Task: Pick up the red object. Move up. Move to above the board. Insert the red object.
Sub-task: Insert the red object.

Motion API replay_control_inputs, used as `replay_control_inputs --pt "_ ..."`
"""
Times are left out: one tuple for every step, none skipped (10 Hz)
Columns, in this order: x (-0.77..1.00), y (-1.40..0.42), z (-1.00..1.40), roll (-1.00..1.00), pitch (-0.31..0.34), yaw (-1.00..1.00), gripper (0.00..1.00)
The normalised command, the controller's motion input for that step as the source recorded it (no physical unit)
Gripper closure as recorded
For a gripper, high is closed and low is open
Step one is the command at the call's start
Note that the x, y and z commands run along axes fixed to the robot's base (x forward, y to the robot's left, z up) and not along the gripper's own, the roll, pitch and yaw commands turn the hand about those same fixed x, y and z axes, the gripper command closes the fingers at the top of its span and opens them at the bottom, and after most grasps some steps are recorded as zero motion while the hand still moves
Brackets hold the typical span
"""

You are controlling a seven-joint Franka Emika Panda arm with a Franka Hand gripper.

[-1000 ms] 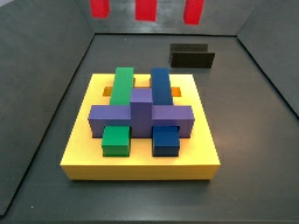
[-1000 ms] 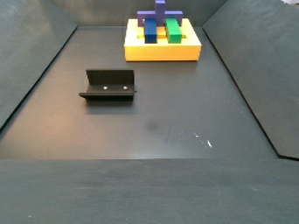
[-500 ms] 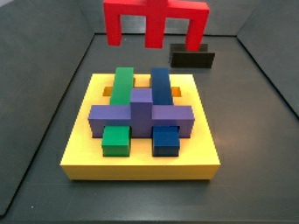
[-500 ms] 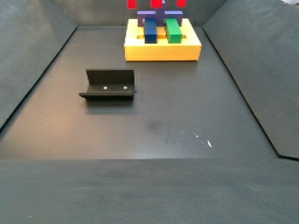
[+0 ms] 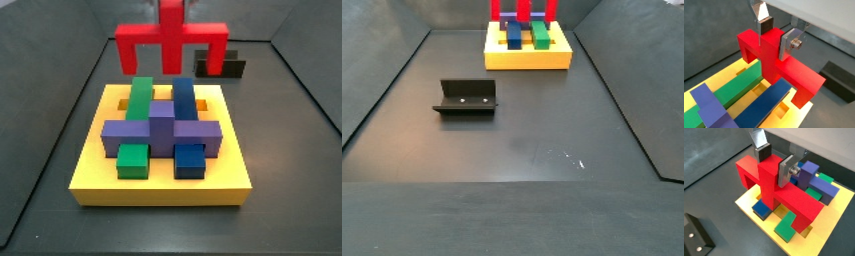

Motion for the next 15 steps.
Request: replay_control_inputs --pt "-0.16 -0.34 -0.32 0.23 -0.196 0.02 1.0" --pt "-0.08 -0.29 -0.25 0.22 -0.11 0.0 1.0" --pt "0.0 -0.19 -0.19 0.23 0.0 0.0 1.0" --pt "0.03 -0.04 -0.21 0.22 0.027 0.0 1.0" --pt "0.1 0.0 -0.14 0.21 0.044 0.0 1.0" --pt "0.17 0.0 -0.12 0.18 0.064 0.0 1.0" --pt "0.03 0.0 -0.13 0.12 0.017 0.0 1.0" --pt "0.0 0.0 -0.11 0.07 0.0 0.0 1.0" --pt "0.0 0.0 -0.13 0.06 0.0 0.0 1.0" --pt "0.0 0.0 -0.16 0.07 0.0 0.0 1.0" --pt "0.11 0.0 -0.19 0.08 0.0 0.0 1.0" --pt "0.22 -0.01 -0.18 0.12 0.014 0.0 1.0" --pt "0.18 0.0 -0.09 0.1 0.029 0.0 1.0" --pt "0.11 0.0 -0.02 0.06 0.031 0.0 1.0" --pt "0.0 0.0 -0.13 0.07 0.0 0.0 1.0"
